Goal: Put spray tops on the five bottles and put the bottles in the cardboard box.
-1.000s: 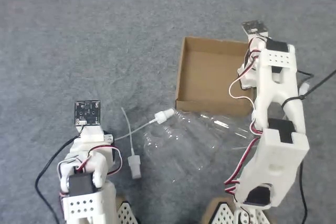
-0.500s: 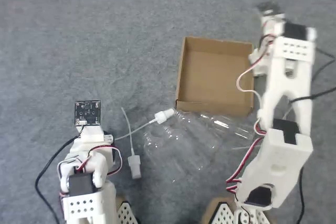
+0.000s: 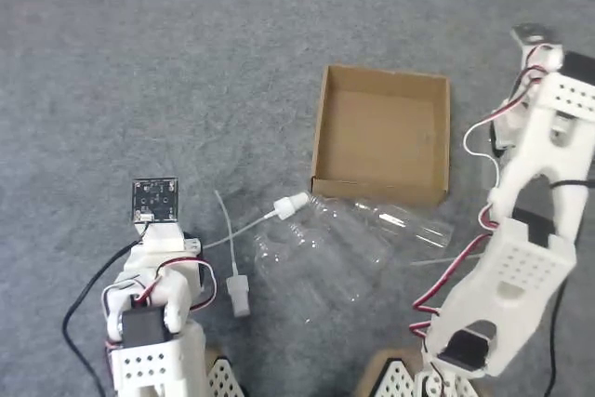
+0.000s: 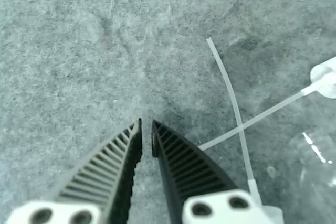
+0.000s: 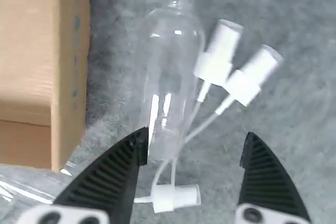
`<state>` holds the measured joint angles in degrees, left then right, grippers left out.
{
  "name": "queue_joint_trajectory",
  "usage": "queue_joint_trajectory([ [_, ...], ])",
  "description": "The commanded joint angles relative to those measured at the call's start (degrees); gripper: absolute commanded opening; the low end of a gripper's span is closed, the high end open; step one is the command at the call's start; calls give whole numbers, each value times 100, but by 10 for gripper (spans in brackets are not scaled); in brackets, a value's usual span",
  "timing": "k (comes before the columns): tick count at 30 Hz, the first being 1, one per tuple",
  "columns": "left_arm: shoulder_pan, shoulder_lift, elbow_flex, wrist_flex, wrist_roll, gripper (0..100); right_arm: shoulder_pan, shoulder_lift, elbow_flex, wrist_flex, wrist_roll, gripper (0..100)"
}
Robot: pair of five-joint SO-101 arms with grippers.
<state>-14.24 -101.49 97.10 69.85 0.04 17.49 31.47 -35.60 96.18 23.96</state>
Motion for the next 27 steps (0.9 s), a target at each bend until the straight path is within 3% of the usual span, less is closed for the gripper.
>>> queue_joint_trajectory([
  [1,-18,-70,-48,9,-44,24,-374,-92,-264,92,62,246],
  [13,-18,-70,-48,9,-44,24,-470,1138,-176,-585,-211,243],
  [22,-18,-70,-48,9,-44,24,-479,1341,-229,-760,-185,58],
  [27,-18,-70,-48,9,-44,24,-189,857,-712,-163,-149,31],
])
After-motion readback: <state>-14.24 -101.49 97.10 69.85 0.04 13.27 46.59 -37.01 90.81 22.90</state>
